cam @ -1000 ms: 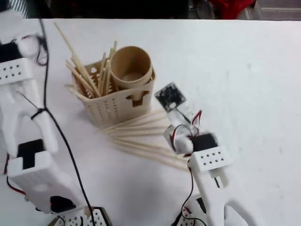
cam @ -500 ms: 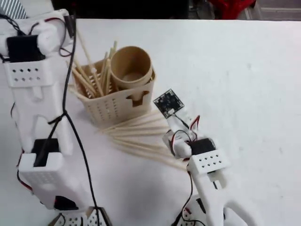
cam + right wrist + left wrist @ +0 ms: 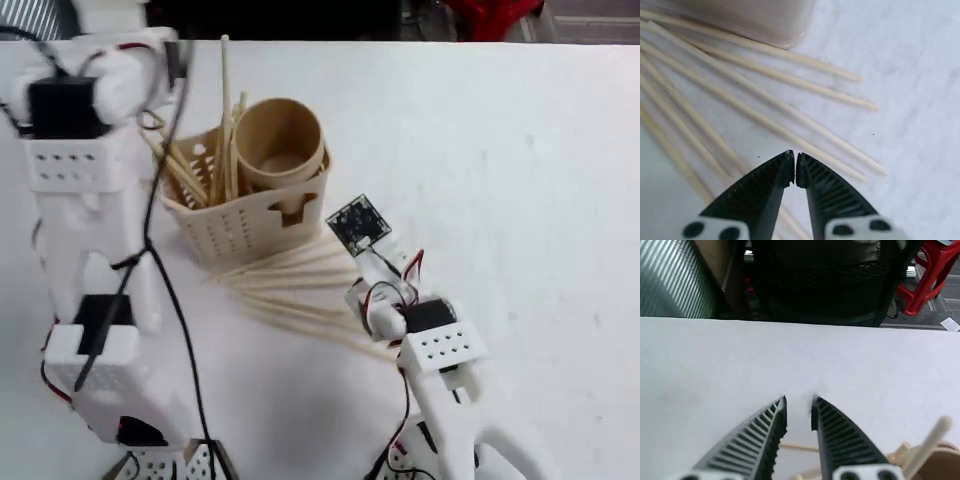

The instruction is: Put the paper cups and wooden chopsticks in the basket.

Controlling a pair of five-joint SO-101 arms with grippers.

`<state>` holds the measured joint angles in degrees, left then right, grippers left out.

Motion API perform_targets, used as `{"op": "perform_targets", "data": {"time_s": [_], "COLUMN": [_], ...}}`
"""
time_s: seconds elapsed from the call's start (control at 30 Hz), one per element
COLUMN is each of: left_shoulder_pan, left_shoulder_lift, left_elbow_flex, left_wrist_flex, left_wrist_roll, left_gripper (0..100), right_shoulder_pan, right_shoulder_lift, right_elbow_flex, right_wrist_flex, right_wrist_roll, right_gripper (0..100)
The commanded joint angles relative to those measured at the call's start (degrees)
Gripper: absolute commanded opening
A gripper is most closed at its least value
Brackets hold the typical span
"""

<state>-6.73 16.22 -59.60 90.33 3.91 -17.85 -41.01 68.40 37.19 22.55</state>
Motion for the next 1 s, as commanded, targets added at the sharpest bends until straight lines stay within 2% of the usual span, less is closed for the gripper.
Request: {"op": "perform_targets", "data": {"time_s": [0.0, 0.17, 0.27, 0.33, 0.43, 0.57, 0.67, 0.83, 0.97], "left_shoulder_pan": [-1.0, 9.2, 12.4, 11.0, 3.9, -4.2, -4.3, 0.2, -0.8], "left_shoulder_lift": [-2.7, -2.6, -2.7, -2.9, -2.8, -2.7, -3.1, -7.2, -10.5], "left_elbow_flex": [-1.9, -1.9, -2.0, -2.1, -2.4, -2.4, -2.5, -7.4, -11.0], "left_wrist_flex": [-0.1, 0.3, 0.9, 1.5, 1.3, 1.0, 1.1, 3.3, 4.7], "left_wrist_roll": [-0.8, -1.1, -1.2, -2.2, -5.0, -4.0, -4.0, -4.3, -4.4], "left_gripper": [10, 10, 10, 10, 10, 10, 10, 10, 10], "right_shoulder_pan": [-0.7, -0.7, -0.7, -0.7, -0.7, -0.7, -0.7, -0.7, -0.7], "right_shoulder_lift": [-1.1, -1.1, -1.1, -1.1, -1.1, -1.1, -1.1, -1.1, -1.1], "right_elbow_flex": [-0.4, -0.4, -0.3, -0.3, -0.3, -0.3, -0.3, -0.2, 0.0], "right_wrist_flex": [-1.0, -1.0, -1.0, -1.0, -1.0, -1.0, -1.0, -1.0, -1.0], "right_wrist_roll": [0.5, 0.5, 0.5, 0.5, 0.5, 0.5, 0.5, 0.5, 0.5], "right_gripper": [2.1, 2.1, 2.1, 2.1, 2.1, 2.1, 2.1, 2.1, 2.1]}}
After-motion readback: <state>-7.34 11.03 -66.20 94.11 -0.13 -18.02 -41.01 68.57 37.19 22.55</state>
